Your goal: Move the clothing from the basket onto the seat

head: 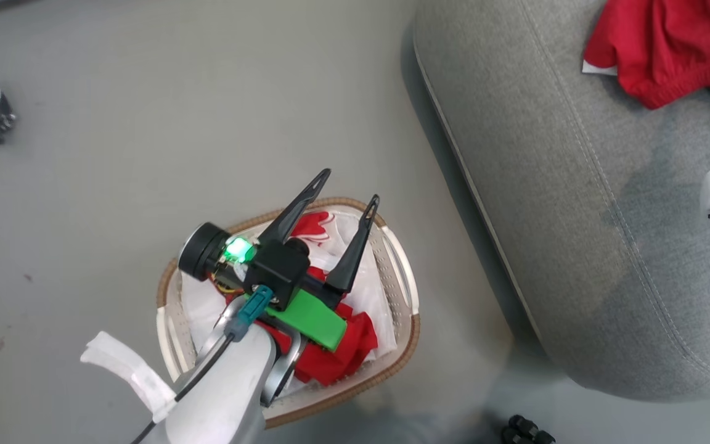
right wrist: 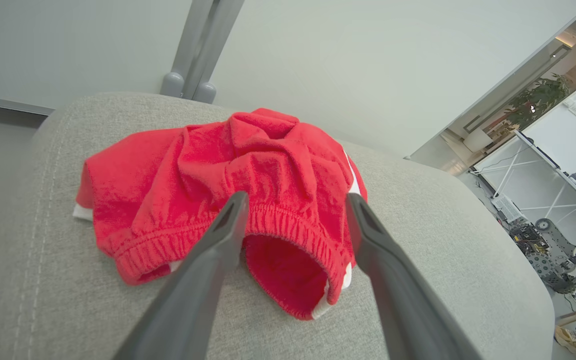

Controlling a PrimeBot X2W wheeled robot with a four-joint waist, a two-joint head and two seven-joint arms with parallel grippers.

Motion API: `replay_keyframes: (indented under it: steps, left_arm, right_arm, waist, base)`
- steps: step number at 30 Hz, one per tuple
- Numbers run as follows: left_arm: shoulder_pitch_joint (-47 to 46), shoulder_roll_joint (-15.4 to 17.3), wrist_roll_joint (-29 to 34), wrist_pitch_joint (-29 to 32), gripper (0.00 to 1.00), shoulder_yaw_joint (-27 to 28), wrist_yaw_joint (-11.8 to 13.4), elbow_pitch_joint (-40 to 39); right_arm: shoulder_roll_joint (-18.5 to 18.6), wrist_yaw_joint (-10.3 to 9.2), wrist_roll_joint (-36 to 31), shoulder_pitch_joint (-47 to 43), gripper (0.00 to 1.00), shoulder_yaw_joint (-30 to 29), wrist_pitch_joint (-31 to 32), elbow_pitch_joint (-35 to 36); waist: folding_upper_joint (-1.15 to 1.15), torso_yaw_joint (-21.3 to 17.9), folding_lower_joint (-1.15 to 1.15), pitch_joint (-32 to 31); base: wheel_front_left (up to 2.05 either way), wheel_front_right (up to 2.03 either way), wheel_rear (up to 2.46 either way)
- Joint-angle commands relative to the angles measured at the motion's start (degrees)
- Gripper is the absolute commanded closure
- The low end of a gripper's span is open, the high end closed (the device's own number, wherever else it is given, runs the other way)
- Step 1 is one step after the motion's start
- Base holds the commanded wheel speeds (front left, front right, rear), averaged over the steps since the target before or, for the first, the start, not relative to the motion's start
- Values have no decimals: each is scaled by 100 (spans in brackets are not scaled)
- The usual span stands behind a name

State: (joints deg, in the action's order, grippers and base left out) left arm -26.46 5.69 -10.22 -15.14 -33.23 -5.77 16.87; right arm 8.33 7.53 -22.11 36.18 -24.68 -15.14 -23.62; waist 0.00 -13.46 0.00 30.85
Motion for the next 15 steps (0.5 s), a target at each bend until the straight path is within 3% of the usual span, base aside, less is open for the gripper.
replay_keyframes:
  steps: [1, 8, 15]
  left_arm:
    - [154, -36, -42, 0, 0, 78, 28, -27]
    - [668, -181, -275, 0, 0, 599, -1, -138]
    - [1127, -242, -337, 1, 0, 1121, 32, -297]
  right_arm:
    - [62, -8, 43, -116, 0, 45, -2, 37]
    - [123, -8, 130, -228, 0, 477, -2, 76]
    - [-165, -8, 488, -420, 0, 993, -2, 97]
  waist:
    - [0, 327, 0, -567]
    - [0, 590, 0, -1307]
    - [0, 771, 0, -1838]
  base:
    - [0, 0, 0]
    - [0, 0, 0]
    - [0, 0, 0]
